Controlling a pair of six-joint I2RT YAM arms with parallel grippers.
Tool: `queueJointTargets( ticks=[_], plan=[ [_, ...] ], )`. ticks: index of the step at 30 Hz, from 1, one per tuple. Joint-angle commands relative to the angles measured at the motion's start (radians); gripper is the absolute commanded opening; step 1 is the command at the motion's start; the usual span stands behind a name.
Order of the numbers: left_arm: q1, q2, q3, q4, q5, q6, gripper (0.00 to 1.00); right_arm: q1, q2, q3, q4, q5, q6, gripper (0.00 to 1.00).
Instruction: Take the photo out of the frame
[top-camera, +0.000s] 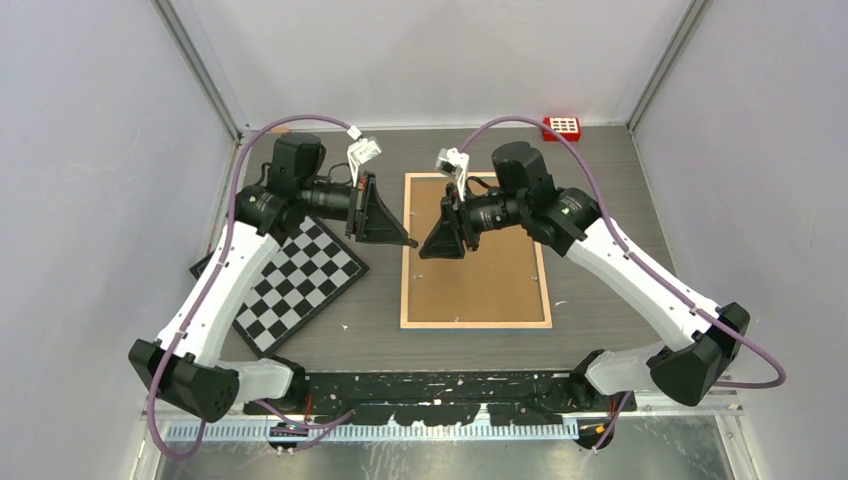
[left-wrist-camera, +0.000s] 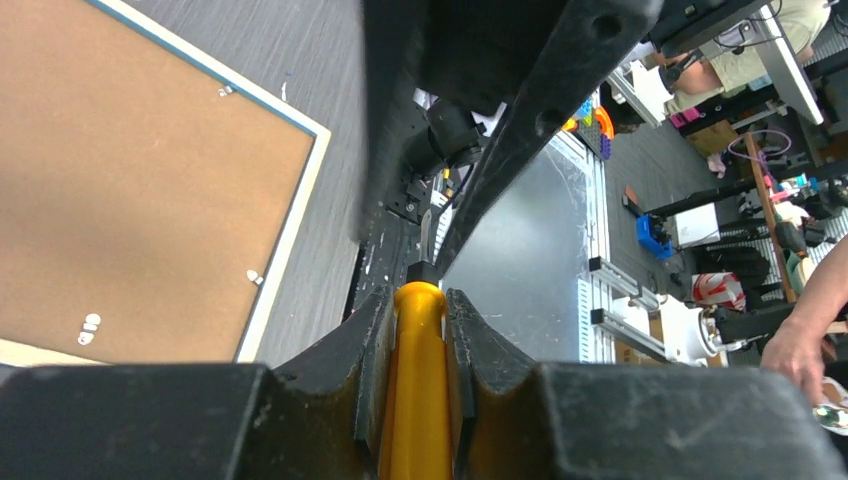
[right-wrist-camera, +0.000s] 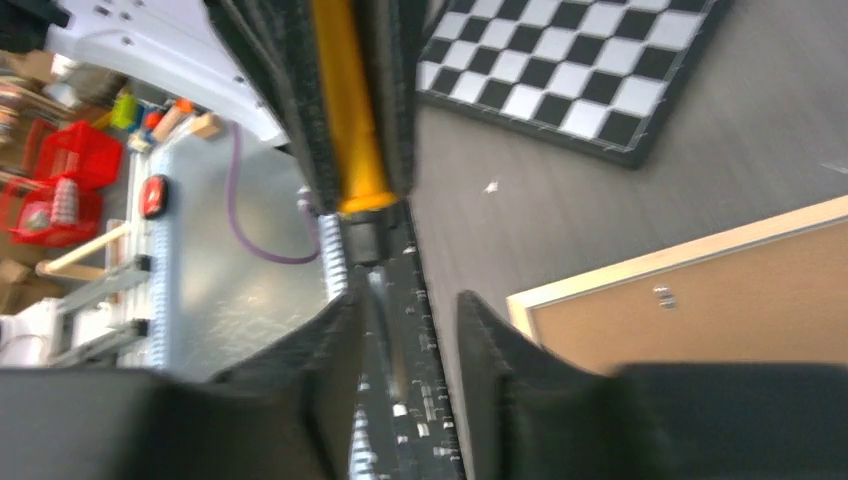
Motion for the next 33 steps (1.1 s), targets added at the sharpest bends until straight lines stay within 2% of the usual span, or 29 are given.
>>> queueJointTargets(
  ticks=[1,3,7,10,15,21,28,33],
  plan=[
    [-0.005,-0.01,0.005,-0.084,-0.028,0.048,0.0,-0.058,-0.019,0.029,0.008,0.045,0.012,0.61],
    [-0.004,0.006,0.012,-0.12,-0.072,0.072,0.0,-0.072,-0.022,0.034,-0.089,0.086,-0.068,0.73],
    [-0.006,0.021,0.006,-0.179,-0.193,0.178,0.0,-0.105,-0.038,-0.011,-0.274,0.203,-0.244,0.75],
    [-0.039,0.025,-0.02,-0.225,-0.308,0.303,0.0,-0.124,-0.063,-0.097,-0.347,0.323,-0.319,0.76],
    [-0.186,0.006,-0.11,-0.2,-0.585,0.431,0.0,-0.245,-0.089,-0.229,-0.367,0.411,-0.322,0.76],
    [-0.225,0.06,-0.141,-0.134,-0.728,0.443,0.0,-0.42,-0.036,-0.27,-0.399,0.432,-0.292,0.77],
    [-0.226,0.234,0.008,-0.116,-0.886,0.532,0.0,-0.604,0.098,-0.221,-0.364,0.448,-0.256,0.77],
    [-0.223,0.356,0.109,-0.077,-0.964,0.6,0.0,-0.647,0.245,-0.131,-0.296,0.533,-0.195,0.77]
  ],
)
